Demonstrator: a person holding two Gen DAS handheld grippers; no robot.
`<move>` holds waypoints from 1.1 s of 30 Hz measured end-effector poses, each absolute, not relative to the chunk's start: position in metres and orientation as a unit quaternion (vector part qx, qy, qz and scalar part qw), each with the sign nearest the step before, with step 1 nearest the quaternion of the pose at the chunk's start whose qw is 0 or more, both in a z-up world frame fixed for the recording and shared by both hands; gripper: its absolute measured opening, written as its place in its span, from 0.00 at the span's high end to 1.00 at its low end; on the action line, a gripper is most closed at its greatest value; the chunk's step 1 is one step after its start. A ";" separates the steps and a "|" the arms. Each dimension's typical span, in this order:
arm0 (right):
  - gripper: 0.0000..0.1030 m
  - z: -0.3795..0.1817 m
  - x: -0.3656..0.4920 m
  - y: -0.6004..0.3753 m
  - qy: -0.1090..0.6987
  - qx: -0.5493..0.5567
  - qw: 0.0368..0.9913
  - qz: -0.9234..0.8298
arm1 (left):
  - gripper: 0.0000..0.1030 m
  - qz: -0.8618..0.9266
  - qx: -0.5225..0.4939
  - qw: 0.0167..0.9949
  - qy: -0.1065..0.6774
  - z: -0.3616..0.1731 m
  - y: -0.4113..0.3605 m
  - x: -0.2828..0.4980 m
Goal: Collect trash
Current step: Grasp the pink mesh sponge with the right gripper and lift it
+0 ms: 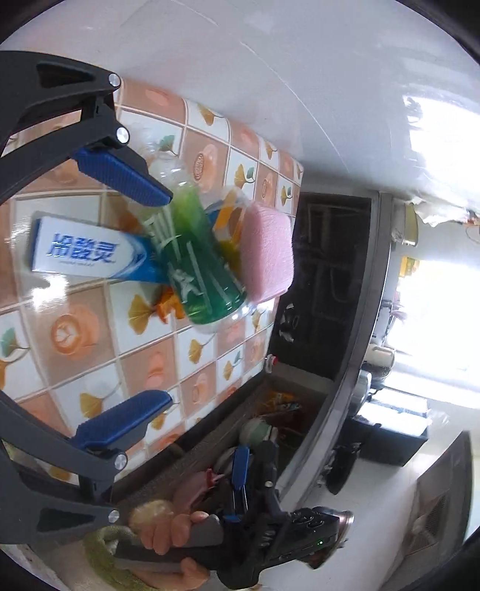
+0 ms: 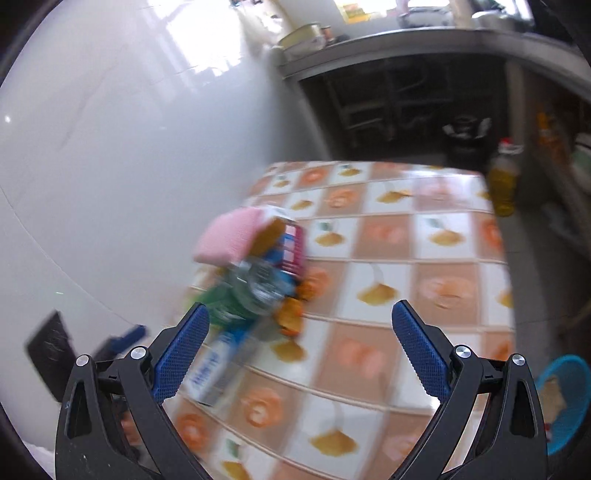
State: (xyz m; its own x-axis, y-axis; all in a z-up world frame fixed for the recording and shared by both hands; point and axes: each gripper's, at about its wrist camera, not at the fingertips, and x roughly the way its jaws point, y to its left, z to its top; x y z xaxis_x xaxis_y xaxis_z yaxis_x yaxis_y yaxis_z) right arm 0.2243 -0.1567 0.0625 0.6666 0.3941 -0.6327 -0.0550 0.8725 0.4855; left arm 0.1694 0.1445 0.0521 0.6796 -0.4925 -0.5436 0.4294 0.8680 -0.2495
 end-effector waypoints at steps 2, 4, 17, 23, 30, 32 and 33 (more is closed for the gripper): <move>0.08 0.068 0.248 -0.147 0.389 0.229 0.879 0.156 | 0.05 -0.256 -0.072 0.912 0.312 0.055 0.149 0.184; 0.10 0.073 0.272 -0.134 0.394 0.220 0.874 0.180 | 0.05 -0.248 -0.085 0.914 0.311 0.056 0.154 0.198; 0.08 0.075 0.399 -0.007 0.453 -0.186 0.794 0.361 | 0.05 -0.243 -0.103 0.900 0.347 0.037 0.171 0.207; 0.08 0.040 0.414 0.030 0.505 -0.288 0.717 0.386 | 0.05 -0.232 -0.101 0.897 0.362 0.027 0.180 0.206; 0.08 0.009 0.410 0.045 0.524 -0.348 0.678 0.381 | 0.05 -0.219 -0.104 0.898 0.367 0.022 0.193 0.207; 0.10 0.007 0.408 0.047 0.522 -0.353 0.679 0.377 | 0.05 -0.215 -0.105 0.899 0.367 0.021 0.197 0.207; 0.18 0.008 0.407 0.046 0.520 -0.353 0.681 0.375 | 0.05 -0.214 -0.106 0.899 0.368 0.021 0.199 0.207</move>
